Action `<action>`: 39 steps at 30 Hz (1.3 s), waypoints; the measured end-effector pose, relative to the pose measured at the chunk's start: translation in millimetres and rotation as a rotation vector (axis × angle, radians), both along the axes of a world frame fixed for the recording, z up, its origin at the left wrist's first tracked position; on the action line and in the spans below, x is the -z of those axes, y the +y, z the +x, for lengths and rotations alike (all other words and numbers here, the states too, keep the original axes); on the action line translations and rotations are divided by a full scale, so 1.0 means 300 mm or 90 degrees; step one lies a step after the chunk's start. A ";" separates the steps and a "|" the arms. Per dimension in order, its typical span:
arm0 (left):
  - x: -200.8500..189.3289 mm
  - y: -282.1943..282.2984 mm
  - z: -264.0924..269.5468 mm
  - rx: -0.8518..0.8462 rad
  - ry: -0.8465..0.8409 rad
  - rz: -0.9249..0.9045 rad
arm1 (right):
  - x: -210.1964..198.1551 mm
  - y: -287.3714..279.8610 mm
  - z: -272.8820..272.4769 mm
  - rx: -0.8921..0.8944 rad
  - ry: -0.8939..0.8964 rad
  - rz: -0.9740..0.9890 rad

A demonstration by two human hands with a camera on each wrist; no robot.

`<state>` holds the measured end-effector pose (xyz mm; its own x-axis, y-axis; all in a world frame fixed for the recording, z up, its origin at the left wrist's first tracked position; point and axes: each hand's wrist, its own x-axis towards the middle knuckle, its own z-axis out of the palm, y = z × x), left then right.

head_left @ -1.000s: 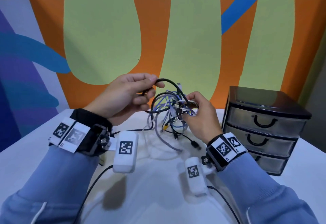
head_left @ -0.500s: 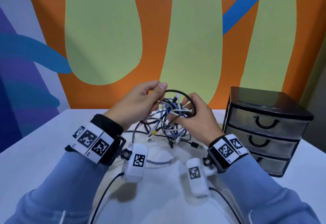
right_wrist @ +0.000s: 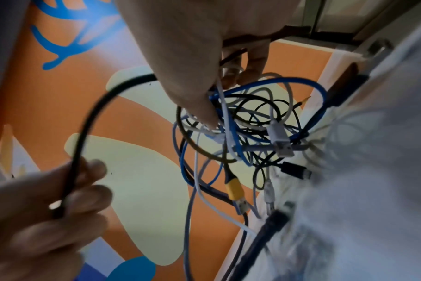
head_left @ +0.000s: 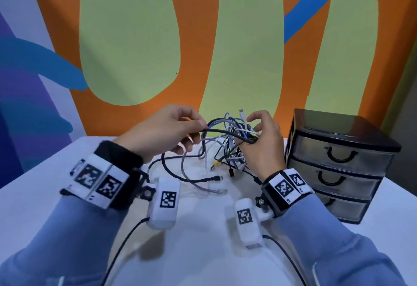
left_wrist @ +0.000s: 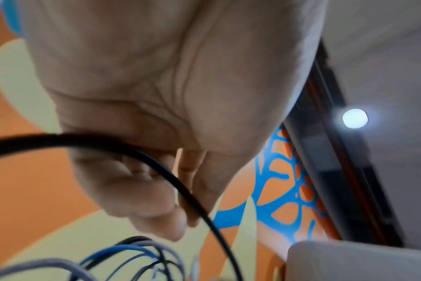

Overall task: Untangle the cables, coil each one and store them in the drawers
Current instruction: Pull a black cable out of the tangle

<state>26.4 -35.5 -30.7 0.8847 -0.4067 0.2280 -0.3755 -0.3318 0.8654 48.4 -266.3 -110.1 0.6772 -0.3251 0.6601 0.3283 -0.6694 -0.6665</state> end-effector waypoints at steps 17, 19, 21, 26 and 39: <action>0.094 -0.117 0.003 0.018 -0.128 0.241 | -0.008 0.055 -0.047 -0.276 0.124 -0.064; 0.087 -0.114 0.000 0.063 -0.110 0.219 | -0.012 0.056 -0.053 -0.265 0.108 -0.062; 0.072 -0.103 -0.006 0.058 -0.112 0.190 | -0.018 0.057 -0.051 -0.245 0.047 -0.065; 0.047 -0.100 -0.011 -0.074 -0.116 0.058 | -0.034 0.073 -0.058 -0.287 -0.079 -0.041; -0.093 0.041 -0.118 0.190 -0.060 -0.487 | 0.005 0.021 0.009 -0.139 -0.032 -0.092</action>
